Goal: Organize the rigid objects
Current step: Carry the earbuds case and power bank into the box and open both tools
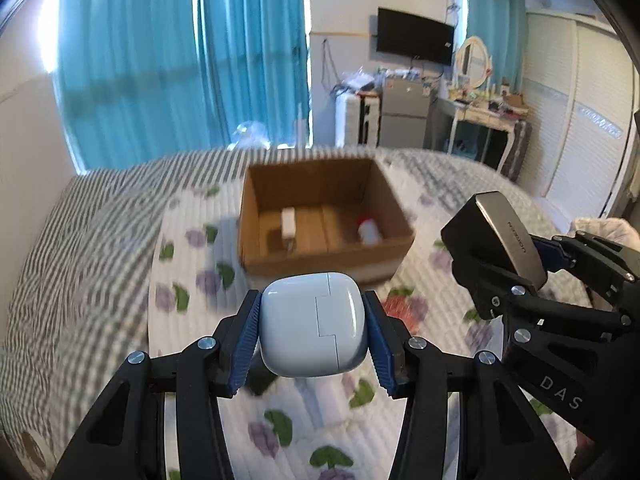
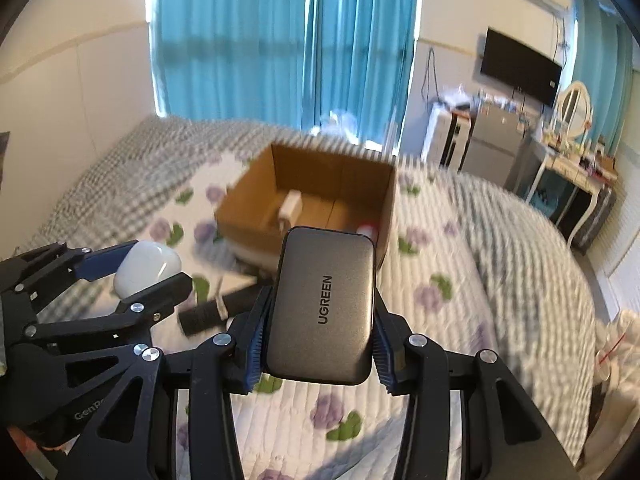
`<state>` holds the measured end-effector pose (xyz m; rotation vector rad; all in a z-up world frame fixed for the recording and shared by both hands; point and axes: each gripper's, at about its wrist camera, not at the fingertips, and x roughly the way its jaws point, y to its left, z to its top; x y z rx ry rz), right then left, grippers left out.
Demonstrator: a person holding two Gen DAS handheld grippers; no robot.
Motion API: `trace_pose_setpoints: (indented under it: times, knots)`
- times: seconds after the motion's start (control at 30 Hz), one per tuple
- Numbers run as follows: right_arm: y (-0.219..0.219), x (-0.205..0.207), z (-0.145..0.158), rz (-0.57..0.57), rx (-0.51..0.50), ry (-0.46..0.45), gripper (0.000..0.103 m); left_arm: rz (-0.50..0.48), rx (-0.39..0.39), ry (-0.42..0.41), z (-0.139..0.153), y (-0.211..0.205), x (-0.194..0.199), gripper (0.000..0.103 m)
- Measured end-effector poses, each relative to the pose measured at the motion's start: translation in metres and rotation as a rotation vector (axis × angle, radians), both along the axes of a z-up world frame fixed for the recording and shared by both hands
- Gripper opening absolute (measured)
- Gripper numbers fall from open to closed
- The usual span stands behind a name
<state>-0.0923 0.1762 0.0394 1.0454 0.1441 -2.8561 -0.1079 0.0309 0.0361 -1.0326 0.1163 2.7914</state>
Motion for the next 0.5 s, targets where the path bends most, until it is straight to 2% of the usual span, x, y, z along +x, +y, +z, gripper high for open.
trace_pose_setpoints:
  times: [0.1,0.23,0.37,0.5]
  knots:
    - [0.005,-0.009,0.027,0.002,-0.013,0.043,0.044,-0.015,0.001,0.032,0.028,0.004,-0.018,0.051]
    - [0.009,-0.029,0.052,-0.002,0.003,0.09,0.044,-0.013,-0.023,0.061,0.05,0.009,-0.045,0.051]
    - [0.013,-0.056,0.065,-0.001,0.013,0.117,0.044,-0.008,-0.051,0.067,0.056,0.013,-0.082,0.051]
    - [0.023,-0.094,0.067,-0.014,-0.003,0.123,0.044,0.01,-0.064,0.056,0.047,0.016,-0.126,0.051]
